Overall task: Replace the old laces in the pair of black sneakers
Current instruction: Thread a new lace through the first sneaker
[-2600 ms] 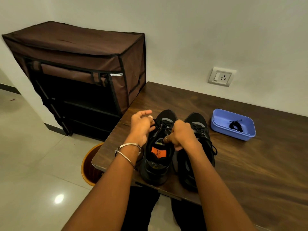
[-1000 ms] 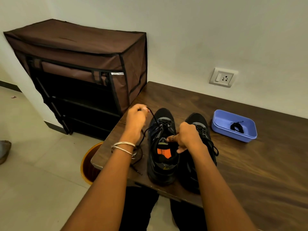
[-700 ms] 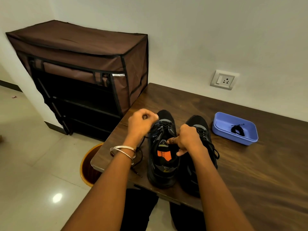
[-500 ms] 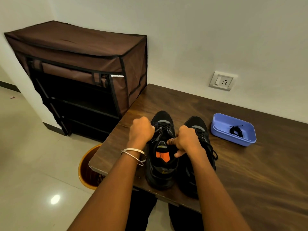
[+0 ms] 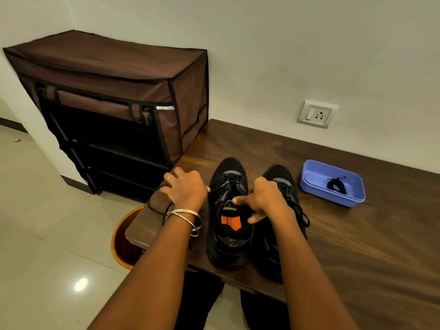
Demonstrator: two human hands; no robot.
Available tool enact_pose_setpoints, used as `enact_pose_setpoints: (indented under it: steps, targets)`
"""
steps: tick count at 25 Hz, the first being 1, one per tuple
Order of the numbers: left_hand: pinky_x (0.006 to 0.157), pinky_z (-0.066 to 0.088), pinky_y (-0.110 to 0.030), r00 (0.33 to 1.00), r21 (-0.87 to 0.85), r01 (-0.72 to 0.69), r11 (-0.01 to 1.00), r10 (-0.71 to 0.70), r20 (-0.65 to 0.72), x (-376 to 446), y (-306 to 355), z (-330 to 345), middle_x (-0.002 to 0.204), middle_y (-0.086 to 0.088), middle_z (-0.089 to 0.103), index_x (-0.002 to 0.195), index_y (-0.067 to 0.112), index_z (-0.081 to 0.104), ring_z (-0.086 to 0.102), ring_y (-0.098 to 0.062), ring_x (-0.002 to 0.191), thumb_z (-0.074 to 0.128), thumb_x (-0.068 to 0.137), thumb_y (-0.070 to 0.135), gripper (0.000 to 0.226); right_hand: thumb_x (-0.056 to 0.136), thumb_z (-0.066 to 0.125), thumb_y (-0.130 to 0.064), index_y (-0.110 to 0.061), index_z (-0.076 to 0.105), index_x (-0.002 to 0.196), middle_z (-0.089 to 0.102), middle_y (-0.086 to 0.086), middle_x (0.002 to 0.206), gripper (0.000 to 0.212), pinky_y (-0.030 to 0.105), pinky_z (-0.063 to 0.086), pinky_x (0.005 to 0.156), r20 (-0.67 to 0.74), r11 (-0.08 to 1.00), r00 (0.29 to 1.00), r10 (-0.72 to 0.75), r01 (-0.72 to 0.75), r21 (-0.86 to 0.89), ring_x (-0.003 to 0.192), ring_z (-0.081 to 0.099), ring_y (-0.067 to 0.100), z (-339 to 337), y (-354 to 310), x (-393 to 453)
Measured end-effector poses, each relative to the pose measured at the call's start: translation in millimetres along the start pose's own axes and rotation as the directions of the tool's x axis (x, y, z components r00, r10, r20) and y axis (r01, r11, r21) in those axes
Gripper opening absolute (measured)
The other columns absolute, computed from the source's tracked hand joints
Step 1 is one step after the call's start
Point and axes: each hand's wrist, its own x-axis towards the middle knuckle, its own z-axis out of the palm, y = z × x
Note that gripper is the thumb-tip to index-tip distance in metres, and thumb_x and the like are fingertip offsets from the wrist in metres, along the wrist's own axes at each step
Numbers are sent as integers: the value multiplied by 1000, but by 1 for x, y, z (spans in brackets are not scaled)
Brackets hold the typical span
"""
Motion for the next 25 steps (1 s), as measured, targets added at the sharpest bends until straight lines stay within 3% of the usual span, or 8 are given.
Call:
enact_pose_setpoints:
  steps: [2, 4, 7, 11, 14, 16, 21, 25]
  targets:
    - [107, 21, -58, 997, 39, -78, 996, 77, 19, 1, 6, 2, 147, -6, 33, 123, 30, 63, 15, -39, 140, 66, 86, 46, 40, 79, 81, -35, -4, 55, 100, 63, 20, 101, 45, 30, 57, 46, 28, 999, 1000, -3, 2, 32, 50, 70, 28, -2, -1, -1]
    - [104, 32, -53, 998, -75, -58, 995, 59, 17, 7, 6, 4, 139, -6, 44, 116, 25, 67, 29, -37, 135, 69, 85, 41, 35, 79, 81, -36, -3, 58, 103, 64, 21, 99, 47, 28, 55, 43, 38, 996, 999, 2, -5, 92, 44, 67, 26, -6, -1, -1]
    - [92, 47, -44, 1000, -266, -16, 964, 19, 12, 14, 1, -1, 123, -10, 58, 105, 17, 69, 46, -34, 120, 74, 80, 39, 34, 79, 79, -46, -4, 60, 95, 66, 18, 93, 49, 37, 60, 57, -106, 1000, 994, -13, 14, 6, 52, 65, 26, -11, 3, 6]
    - [104, 32, -51, 999, -434, 26, 900, -38, -20, 3, 5, -28, 118, -6, 62, 89, 18, 74, 37, -31, 129, 74, 76, 52, 37, 85, 74, -43, -11, 69, 84, 69, 11, 85, 33, 42, 58, 75, -306, 982, 938, -163, 183, 40, 78, 68, 29, -13, 4, 12]
    - [89, 53, -36, 990, -875, 29, 484, 109, 93, -12, 11, -47, 87, -6, 73, 82, 6, 74, 65, -20, 94, 72, 83, 39, 33, 93, 67, -31, -17, 75, 81, 73, 6, 87, 20, 38, 56, 77, -302, 909, 916, -264, 341, 239, 86, 68, 22, -6, -10, 5]
    - [70, 55, -26, 957, -966, 114, 231, 234, 168, -21, 17, -58, 82, -6, 74, 92, 6, 72, 70, -19, 79, 66, 89, 34, 29, 96, 61, -27, -20, 75, 83, 74, 5, 92, 20, 41, 54, 81, -244, 847, 930, -274, 353, 396, 92, 68, 21, 1, -18, 2]
    - [102, 47, -39, 862, -906, 348, -242, 463, 208, -22, 17, -69, 118, -17, 67, 130, -2, 50, 65, -26, 111, 52, 96, 42, 56, 97, 62, -25, -19, 70, 111, 71, 2, 101, 17, 36, 41, 81, -17, 689, 956, -293, 223, 689, 102, 62, 17, 8, -32, -5]
    - [110, 39, -41, 852, -760, 435, -483, 494, 174, -14, 11, -66, 136, -23, 53, 148, -7, 17, 53, -32, 126, 52, 92, 50, 87, 92, 66, -13, -8, 72, 102, 70, 4, 75, 12, 24, 46, 66, -47, 628, 963, -265, 209, 750, 69, 65, 13, -2, -33, -14]
